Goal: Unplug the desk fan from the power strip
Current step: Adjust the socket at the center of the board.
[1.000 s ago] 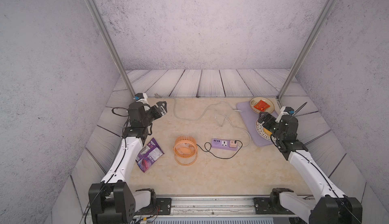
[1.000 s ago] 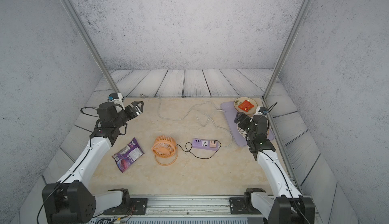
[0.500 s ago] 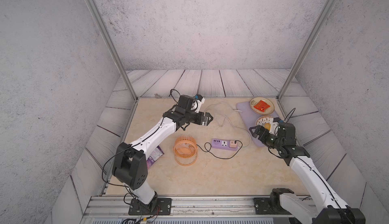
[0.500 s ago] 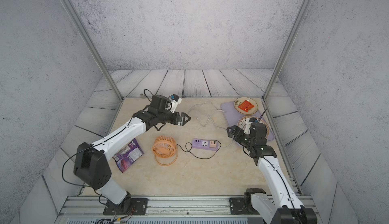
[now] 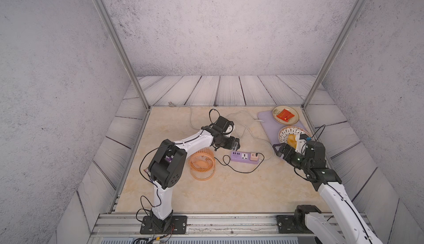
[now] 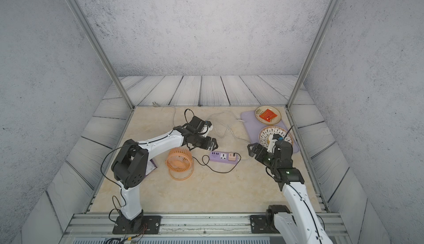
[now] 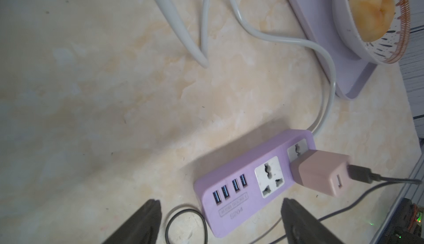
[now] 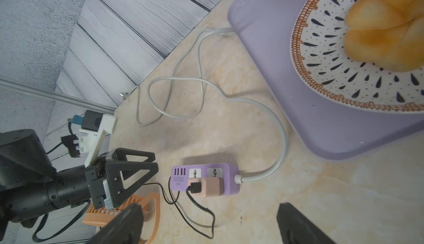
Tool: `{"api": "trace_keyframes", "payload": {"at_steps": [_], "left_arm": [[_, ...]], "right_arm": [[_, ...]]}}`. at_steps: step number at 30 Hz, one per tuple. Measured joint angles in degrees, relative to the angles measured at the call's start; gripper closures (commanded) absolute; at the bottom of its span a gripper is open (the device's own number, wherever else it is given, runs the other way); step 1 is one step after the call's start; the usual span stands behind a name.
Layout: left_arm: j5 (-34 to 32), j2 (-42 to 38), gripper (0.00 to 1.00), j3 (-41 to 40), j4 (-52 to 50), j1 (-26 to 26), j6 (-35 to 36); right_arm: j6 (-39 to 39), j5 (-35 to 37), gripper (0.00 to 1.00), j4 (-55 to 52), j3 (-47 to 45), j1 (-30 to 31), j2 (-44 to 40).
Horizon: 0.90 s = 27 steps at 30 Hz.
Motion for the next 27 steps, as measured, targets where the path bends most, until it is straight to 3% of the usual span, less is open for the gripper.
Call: {"api": "trace_keyframes", "payload": {"at_steps": [14,20,27], "left_arm": [[0.50,3.91,0.37,-0.72,3.76,-3.04,-5.51],[2.43,3.13,0.42,-7.10,8.94,-5.20,-8.96],[2.10,-1.05,0.27,-11.56,9.88,-6.36,-9.25]], "right_arm": [[0.02,-0.09,0.04,-0.48,-1.11,0.00,-1.03],[0.07,-0.07,0.04,-1.09,-2.01,0.00,-1.27],[0.02,-0.09,0.05,-2.21,-2.23,0.00,-1.66]]}}
